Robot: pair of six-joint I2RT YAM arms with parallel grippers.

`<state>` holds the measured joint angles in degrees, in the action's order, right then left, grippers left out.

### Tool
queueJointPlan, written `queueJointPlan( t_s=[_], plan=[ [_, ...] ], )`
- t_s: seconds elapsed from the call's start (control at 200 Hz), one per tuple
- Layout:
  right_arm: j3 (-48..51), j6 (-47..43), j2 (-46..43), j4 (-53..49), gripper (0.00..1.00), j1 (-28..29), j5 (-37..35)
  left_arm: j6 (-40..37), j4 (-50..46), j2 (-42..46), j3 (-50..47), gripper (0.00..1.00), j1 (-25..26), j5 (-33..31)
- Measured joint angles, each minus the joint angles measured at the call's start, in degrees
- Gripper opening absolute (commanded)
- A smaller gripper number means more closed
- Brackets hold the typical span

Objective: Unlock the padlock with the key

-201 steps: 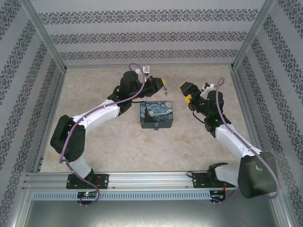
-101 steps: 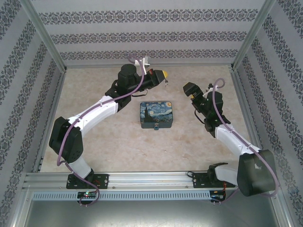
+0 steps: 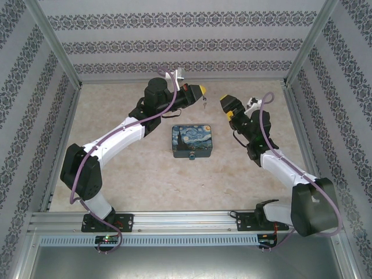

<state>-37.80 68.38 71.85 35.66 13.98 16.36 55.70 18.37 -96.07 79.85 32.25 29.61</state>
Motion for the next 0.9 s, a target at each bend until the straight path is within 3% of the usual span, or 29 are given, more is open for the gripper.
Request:
queueJointPlan(
  t_s=[0.32, 0.654, 0.899],
  plan=[
    [-0.6, -0.6, -1.3, 5.5, 0.76, 6.2, 2.4, 2.0, 1.1, -0.3, 0.0, 0.00, 0.0, -0.4],
    [-1.5, -0.5, -1.4, 8.8, 0.52, 7.1, 3.0, 5.4, 4.6, -1.1, -0.8, 0.00, 0.0, -0.5],
    [-3.8, 0.4, 0.4, 10.8, 0.48, 7.3, 3.6, 6.6, 6.2, -1.2, -2.1, 0.00, 0.0, -0.5]
  ],
)
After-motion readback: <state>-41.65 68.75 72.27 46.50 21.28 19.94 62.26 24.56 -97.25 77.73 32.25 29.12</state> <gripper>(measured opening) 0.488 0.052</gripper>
